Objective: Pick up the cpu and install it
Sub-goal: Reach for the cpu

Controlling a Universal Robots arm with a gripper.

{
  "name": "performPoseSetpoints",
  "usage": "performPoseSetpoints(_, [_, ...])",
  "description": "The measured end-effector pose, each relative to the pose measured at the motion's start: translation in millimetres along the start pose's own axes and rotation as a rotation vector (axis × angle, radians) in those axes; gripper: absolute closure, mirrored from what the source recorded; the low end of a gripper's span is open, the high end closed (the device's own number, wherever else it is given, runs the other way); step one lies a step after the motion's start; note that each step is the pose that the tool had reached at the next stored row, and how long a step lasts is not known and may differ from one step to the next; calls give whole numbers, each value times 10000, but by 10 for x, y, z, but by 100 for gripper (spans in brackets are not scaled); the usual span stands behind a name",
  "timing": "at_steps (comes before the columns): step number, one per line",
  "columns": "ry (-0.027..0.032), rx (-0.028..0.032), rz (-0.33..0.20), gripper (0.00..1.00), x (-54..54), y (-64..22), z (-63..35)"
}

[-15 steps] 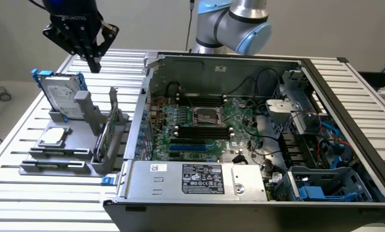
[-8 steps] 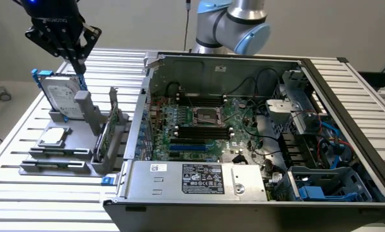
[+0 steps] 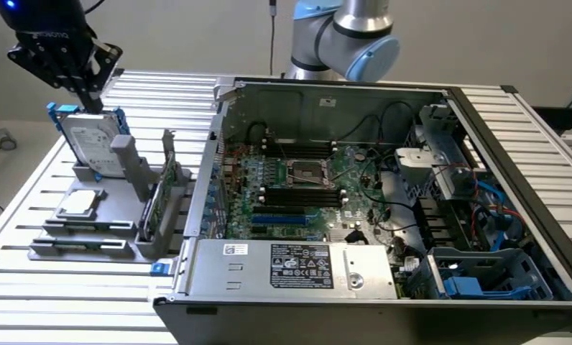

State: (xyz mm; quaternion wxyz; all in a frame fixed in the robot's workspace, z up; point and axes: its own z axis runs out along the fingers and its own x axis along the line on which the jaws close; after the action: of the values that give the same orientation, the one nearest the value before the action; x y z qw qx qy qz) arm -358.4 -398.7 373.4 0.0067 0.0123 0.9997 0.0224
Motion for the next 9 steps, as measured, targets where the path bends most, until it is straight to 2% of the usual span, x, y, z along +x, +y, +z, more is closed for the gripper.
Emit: performPoseSetpoints(9, [50, 40, 1, 89, 410, -12, 63])
